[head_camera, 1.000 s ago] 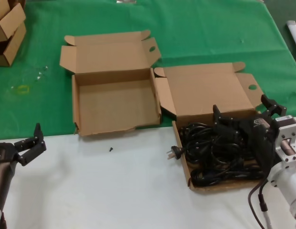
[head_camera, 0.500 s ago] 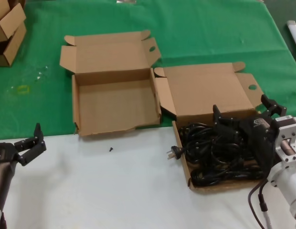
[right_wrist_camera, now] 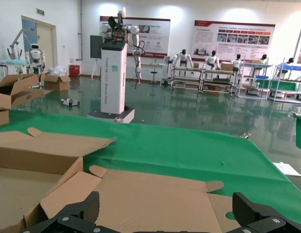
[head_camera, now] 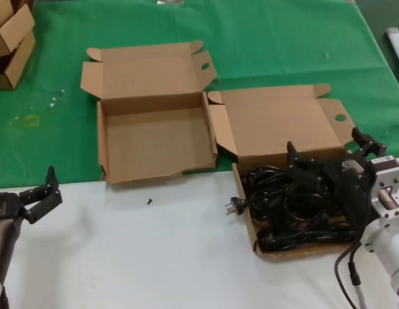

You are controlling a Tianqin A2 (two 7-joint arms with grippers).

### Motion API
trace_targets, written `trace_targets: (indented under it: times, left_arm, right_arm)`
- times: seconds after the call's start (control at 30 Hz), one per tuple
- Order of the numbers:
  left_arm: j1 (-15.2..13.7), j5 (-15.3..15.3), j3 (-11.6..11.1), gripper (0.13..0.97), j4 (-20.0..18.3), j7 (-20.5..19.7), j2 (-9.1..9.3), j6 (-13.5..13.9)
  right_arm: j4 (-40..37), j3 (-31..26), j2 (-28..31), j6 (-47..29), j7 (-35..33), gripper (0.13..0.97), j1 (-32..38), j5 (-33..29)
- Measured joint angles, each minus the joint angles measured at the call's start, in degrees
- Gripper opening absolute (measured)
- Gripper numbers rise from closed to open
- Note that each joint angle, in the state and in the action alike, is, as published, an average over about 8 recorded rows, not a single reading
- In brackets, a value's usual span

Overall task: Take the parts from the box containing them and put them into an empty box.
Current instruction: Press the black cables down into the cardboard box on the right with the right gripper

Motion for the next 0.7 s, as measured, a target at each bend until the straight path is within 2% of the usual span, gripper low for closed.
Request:
trace_targets:
  times: [0.7]
  left_arm:
    - [0.0, 0.0, 0.0, 0.966, 0.0, 0.0, 0.0, 0.0]
  right_arm:
    - [0.0, 0.0, 0.0, 0.0, 0.0, 0.965, 0.0, 0.0]
